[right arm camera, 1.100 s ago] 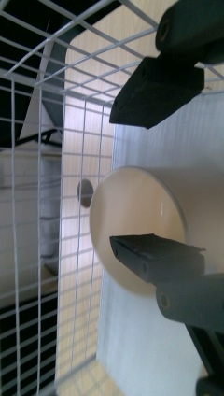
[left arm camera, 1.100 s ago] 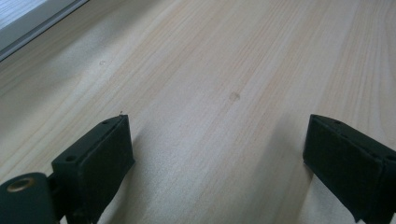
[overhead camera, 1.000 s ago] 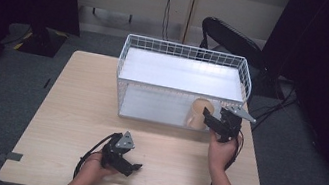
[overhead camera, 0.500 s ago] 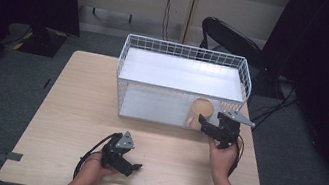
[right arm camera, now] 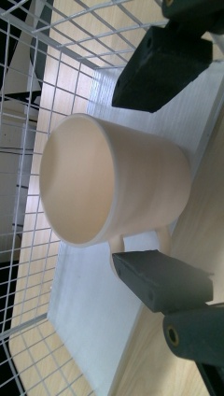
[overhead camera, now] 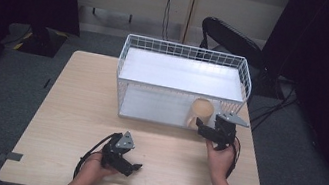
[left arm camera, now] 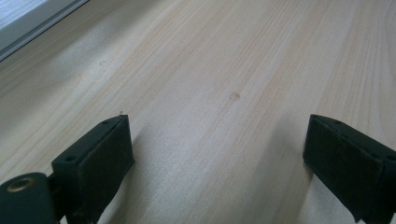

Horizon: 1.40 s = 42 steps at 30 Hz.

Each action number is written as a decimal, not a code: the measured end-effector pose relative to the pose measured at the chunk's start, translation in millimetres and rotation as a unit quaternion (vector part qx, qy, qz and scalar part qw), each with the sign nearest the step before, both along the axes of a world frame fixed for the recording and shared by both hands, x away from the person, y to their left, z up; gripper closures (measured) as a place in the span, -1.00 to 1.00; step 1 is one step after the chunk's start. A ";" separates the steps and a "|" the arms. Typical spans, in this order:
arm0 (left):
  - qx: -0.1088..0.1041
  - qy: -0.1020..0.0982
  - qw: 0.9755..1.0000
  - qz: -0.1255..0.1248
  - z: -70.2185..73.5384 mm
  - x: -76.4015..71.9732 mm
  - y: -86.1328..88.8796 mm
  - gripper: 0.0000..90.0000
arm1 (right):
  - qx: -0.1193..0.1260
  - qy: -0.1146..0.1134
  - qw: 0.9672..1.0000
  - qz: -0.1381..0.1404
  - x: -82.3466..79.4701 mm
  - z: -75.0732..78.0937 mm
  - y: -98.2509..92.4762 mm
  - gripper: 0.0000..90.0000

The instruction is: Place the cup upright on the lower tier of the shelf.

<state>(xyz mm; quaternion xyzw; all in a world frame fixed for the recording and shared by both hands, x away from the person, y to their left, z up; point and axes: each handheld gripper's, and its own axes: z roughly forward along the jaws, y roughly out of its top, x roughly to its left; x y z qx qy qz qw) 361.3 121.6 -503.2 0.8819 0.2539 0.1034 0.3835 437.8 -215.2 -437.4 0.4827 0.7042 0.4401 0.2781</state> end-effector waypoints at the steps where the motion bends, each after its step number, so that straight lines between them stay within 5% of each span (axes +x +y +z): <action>1: 0.000 0.000 1.000 0.000 0.0 0.0 0.0 -0.83 | -0.004 0.000 1.000 -0.002 0.7 -0.8 0.9 -0.55; 15: 0.000 0.000 1.000 0.000 0.0 0.0 0.0 -0.83 | -0.027 0.008 1.000 -0.005 13.4 -8.8 8.9 -0.56; 42: 0.000 0.000 1.000 0.000 0.0 0.0 0.0 -0.83 | -0.028 0.024 0.999 -0.005 20.0 -16.4 14.9 -0.50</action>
